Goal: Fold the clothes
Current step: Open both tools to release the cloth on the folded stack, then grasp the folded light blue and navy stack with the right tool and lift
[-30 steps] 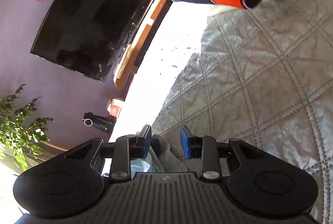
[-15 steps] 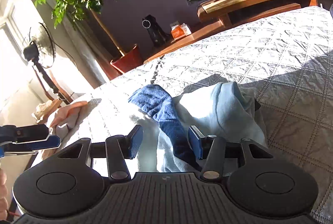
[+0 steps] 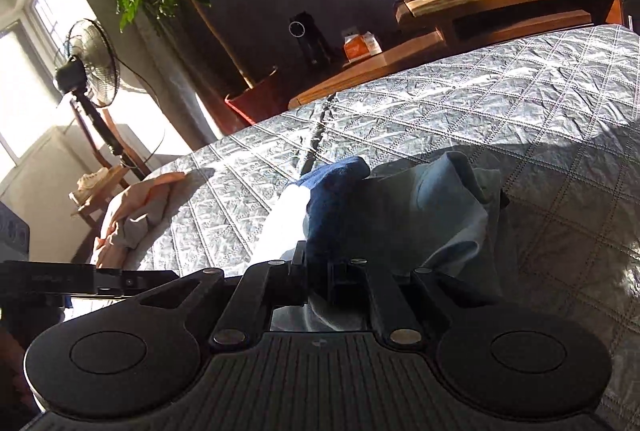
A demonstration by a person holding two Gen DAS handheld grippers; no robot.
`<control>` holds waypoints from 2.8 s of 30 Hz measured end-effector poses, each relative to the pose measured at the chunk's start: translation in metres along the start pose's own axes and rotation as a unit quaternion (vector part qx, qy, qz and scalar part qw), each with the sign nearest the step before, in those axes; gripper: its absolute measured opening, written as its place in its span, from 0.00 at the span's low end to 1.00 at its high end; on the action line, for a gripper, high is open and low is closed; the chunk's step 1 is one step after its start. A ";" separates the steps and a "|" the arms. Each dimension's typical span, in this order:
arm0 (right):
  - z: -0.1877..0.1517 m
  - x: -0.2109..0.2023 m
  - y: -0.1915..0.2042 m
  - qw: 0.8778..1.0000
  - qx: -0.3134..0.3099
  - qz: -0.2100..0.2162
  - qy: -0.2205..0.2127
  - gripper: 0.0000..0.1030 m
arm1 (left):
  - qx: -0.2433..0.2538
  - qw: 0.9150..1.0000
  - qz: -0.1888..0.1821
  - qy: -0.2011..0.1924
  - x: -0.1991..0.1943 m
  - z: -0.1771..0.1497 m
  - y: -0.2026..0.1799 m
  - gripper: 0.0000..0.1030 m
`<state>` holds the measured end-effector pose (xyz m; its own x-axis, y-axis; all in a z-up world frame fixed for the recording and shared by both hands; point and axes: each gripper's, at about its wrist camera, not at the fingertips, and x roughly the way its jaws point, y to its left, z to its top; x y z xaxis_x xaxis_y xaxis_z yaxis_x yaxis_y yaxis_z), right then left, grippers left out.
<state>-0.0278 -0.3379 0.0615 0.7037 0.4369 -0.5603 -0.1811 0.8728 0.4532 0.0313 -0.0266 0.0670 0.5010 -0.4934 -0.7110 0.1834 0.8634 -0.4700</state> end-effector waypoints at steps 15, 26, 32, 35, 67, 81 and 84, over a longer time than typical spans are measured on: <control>-0.008 -0.031 -0.013 0.996 0.006 -0.086 -0.028 0.35 | -0.016 1.000 -0.003 -0.003 0.000 0.005 0.005 0.51; -0.019 0.030 -0.010 0.970 -0.172 -0.147 0.087 0.51 | -0.018 1.000 0.009 0.001 0.006 0.005 0.009 0.52; -0.018 -0.030 -0.070 0.994 0.036 -0.103 0.015 0.84 | 0.000 1.000 0.008 -0.008 0.004 0.005 0.000 0.54; -0.019 -0.025 -0.096 0.992 0.084 -0.085 0.035 0.84 | 0.039 0.999 0.021 -0.014 0.007 0.003 -0.012 0.56; 0.017 0.062 -0.081 0.984 -0.002 0.097 0.151 0.23 | 0.108 0.991 0.062 0.038 0.048 -0.015 -0.036 0.56; 0.009 0.066 -0.076 0.980 -0.011 0.112 0.162 0.23 | 0.120 0.989 0.067 0.050 0.055 -0.020 -0.038 0.56; 0.005 0.064 -0.073 0.981 -0.013 0.107 0.158 0.22 | 0.122 0.989 0.068 0.053 0.056 -0.021 -0.038 0.57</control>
<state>0.0339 -0.3748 -0.0034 0.3995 0.6524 -0.6440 -0.3216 0.7576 0.5680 0.0343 -0.0894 0.0340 0.4466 -0.3683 -0.8154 0.3260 0.9157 -0.2350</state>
